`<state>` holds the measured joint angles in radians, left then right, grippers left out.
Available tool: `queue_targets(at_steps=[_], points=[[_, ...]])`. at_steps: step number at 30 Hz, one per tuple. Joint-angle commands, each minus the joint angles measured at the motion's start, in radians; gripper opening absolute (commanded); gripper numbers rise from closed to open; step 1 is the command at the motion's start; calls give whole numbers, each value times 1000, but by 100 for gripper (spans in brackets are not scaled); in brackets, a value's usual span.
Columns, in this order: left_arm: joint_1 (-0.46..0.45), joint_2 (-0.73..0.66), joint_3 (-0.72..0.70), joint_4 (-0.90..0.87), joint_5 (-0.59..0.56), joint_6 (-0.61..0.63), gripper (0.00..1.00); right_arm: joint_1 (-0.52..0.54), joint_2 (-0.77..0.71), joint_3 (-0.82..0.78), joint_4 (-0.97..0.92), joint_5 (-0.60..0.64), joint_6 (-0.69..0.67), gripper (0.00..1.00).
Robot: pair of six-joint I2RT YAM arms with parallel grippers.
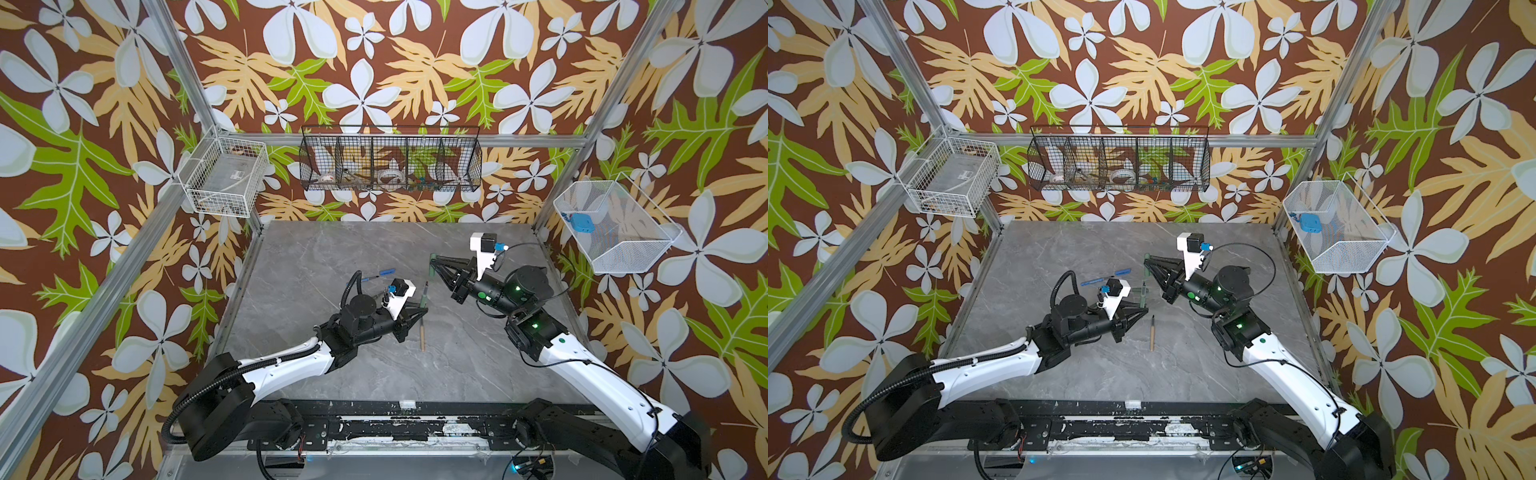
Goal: Insert pens into pen caps
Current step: Put on the pen cap to the pen.
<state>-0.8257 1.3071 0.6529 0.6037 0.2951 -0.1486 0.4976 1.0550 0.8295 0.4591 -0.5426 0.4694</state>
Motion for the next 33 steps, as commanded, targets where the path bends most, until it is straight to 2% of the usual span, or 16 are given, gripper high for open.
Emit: queue_targets(at_steps=[1,18,33], points=[[-1,-6,1,30,14,-2,0,6,9,-4,39,12,-13,10],[-1,11,-4,52,11,-12,0,33,-7,-31,-31,39,-60,10],[-1,-6,5,66,41,-33,0,36,-27,-77,-4,79,-55,10]])
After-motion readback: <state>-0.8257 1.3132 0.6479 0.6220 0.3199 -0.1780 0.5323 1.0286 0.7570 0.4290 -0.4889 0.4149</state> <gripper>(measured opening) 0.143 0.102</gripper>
